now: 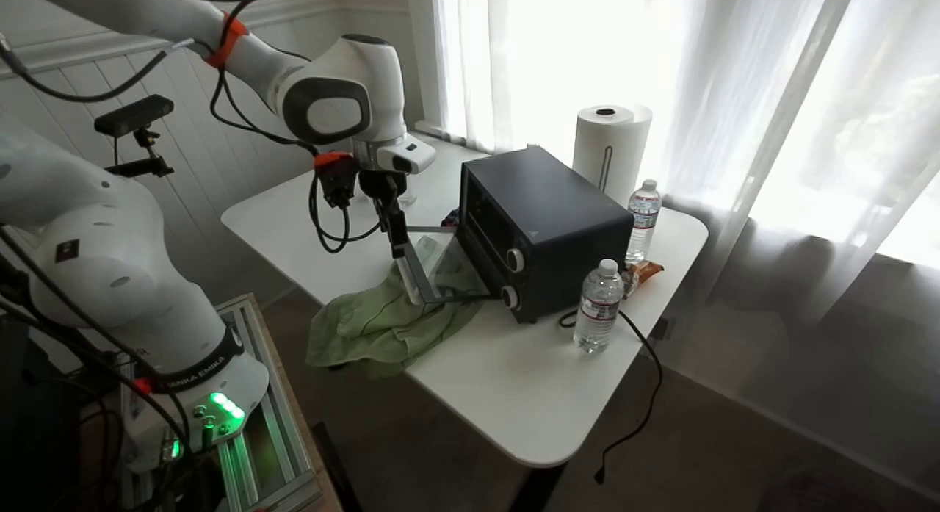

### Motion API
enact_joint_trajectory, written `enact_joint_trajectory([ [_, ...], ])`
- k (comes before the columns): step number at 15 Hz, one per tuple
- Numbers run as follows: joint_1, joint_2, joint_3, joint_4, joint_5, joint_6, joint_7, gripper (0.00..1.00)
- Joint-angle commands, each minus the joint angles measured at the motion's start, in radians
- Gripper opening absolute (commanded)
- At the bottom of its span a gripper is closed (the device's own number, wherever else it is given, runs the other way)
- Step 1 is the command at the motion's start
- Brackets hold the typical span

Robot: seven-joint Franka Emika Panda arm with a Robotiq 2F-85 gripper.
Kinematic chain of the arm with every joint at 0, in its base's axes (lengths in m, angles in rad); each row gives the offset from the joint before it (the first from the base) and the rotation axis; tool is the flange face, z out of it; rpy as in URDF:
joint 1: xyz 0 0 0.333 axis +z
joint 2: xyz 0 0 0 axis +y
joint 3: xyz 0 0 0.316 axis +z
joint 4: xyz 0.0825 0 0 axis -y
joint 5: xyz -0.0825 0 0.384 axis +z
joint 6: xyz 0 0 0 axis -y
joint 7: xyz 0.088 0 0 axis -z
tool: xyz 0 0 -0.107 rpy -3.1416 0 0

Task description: Close the oven door

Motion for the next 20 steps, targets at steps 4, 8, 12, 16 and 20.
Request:
enact_joint_trajectory([
  [4,0.015,0.113,0.053,0.001,-0.013,0.071,0.147,0.59],
  [8,0.016,0.168,0.064,0.001,-0.026,0.092,0.200,0.32],
  [12,0.021,0.219,0.063,0.001,-0.045,0.159,0.234,0.03],
  [16,0.023,0.265,0.063,0.002,-0.096,0.235,0.283,0.00],
  [20,0.022,0.296,0.057,0.002,-0.174,0.283,0.355,0.00],
])
